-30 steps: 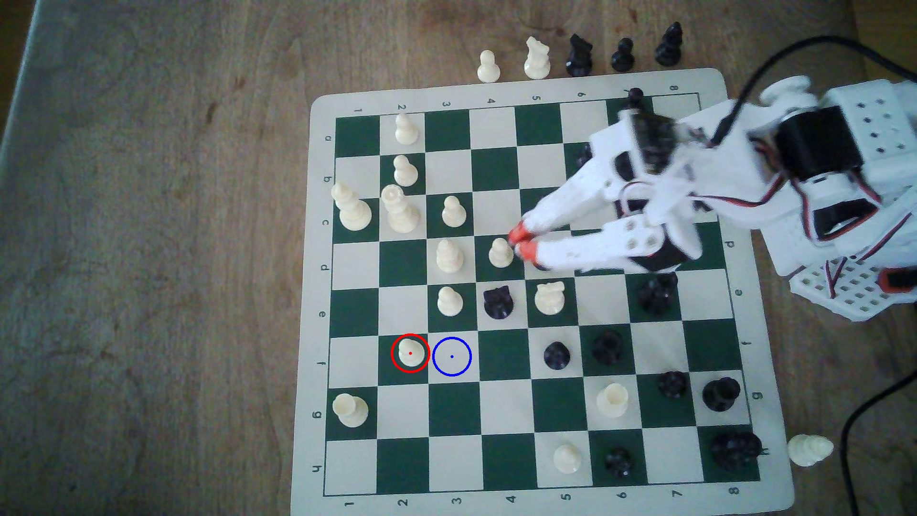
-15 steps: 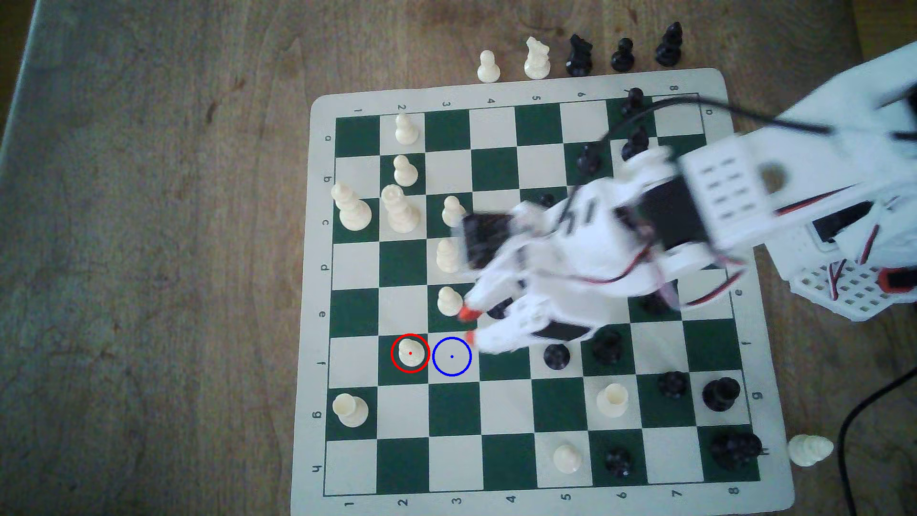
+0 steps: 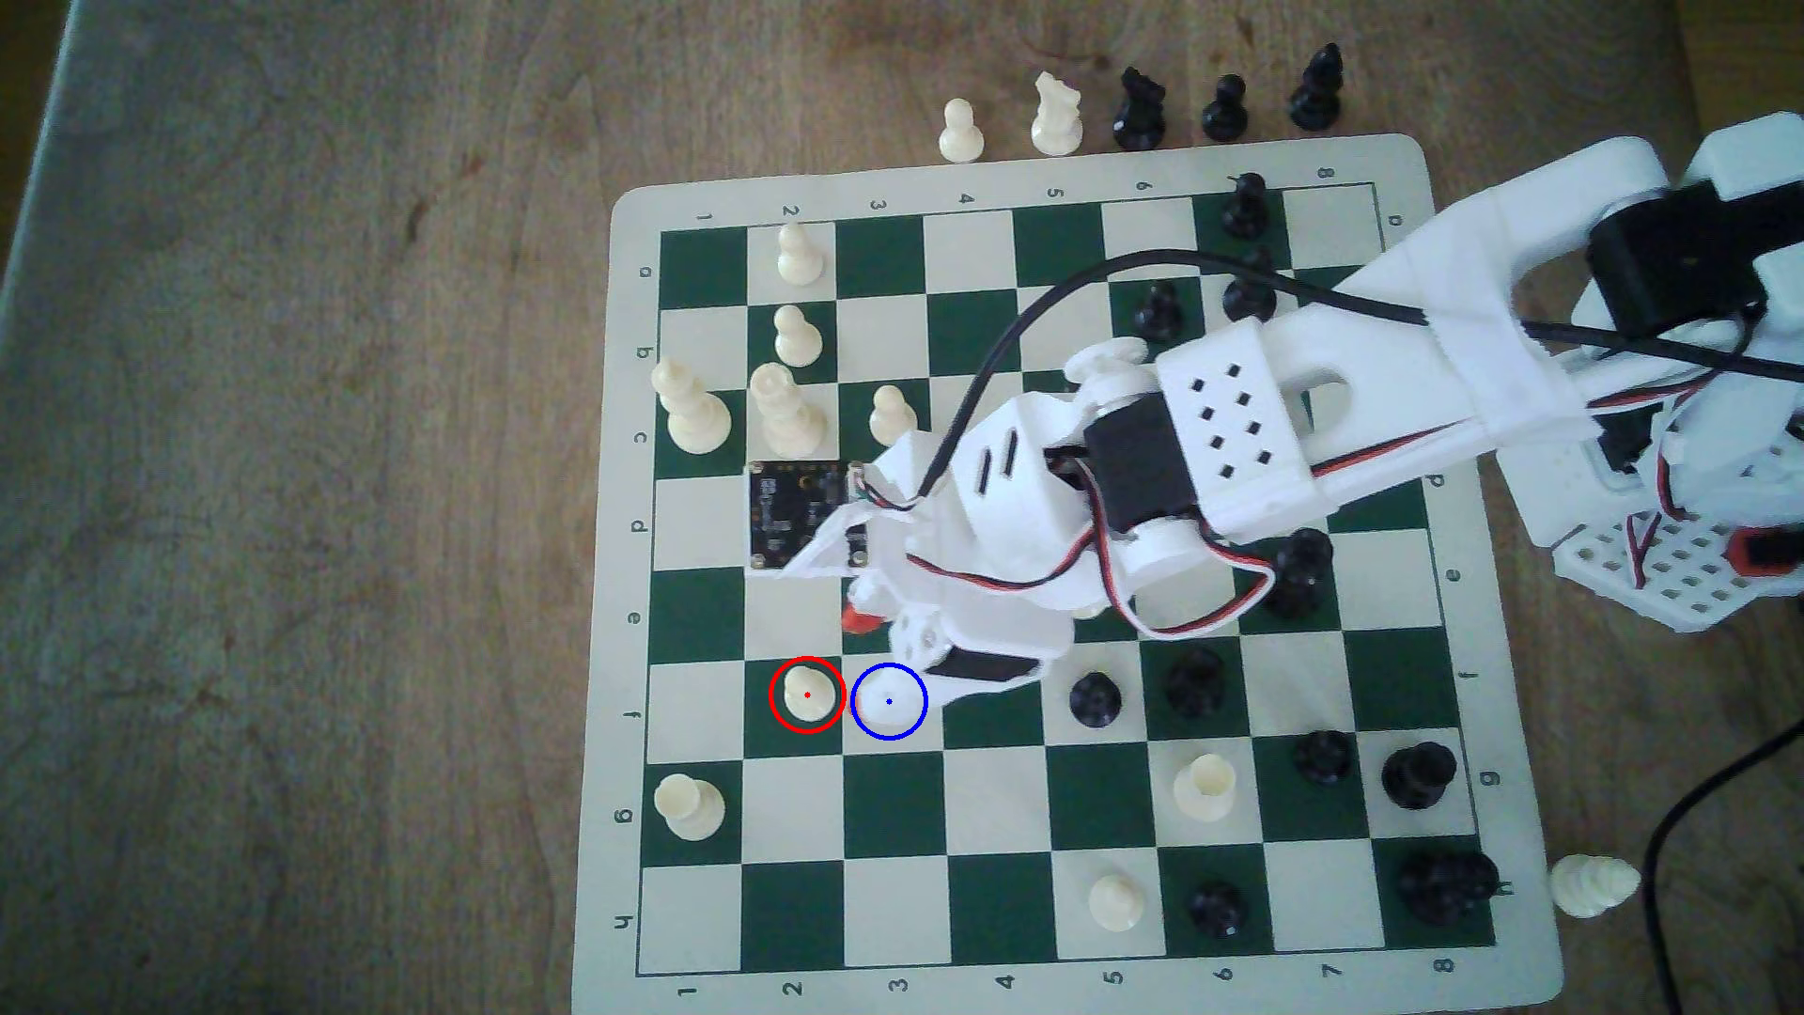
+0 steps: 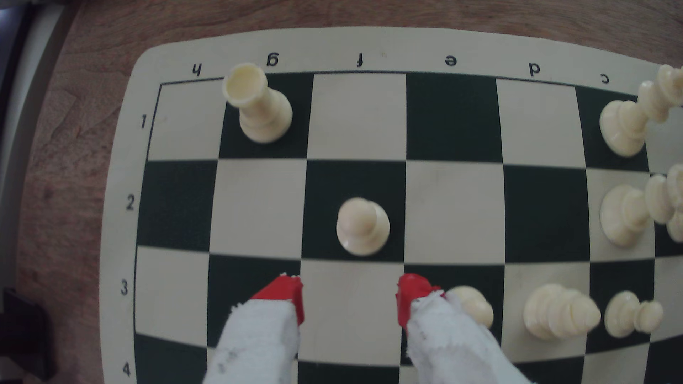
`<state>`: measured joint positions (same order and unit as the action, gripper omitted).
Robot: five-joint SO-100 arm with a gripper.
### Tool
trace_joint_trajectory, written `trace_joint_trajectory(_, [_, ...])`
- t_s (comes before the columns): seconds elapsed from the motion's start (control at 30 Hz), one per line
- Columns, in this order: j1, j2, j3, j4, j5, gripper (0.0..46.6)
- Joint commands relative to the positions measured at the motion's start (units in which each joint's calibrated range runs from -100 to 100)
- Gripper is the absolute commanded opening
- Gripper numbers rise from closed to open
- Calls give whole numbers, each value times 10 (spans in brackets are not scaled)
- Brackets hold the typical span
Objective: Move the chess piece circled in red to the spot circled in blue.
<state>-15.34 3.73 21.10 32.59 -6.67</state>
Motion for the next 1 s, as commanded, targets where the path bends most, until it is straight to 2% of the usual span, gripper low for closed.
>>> trace_joint_trajectory(0.0, [-1, 6, -81, 1, 0, 140])
trace_joint_trajectory(0.47, [-3, 110, -206, 27, -2, 142])
trace_joint_trajectory(0.97, [-4, 136, -232, 34, -1, 125])
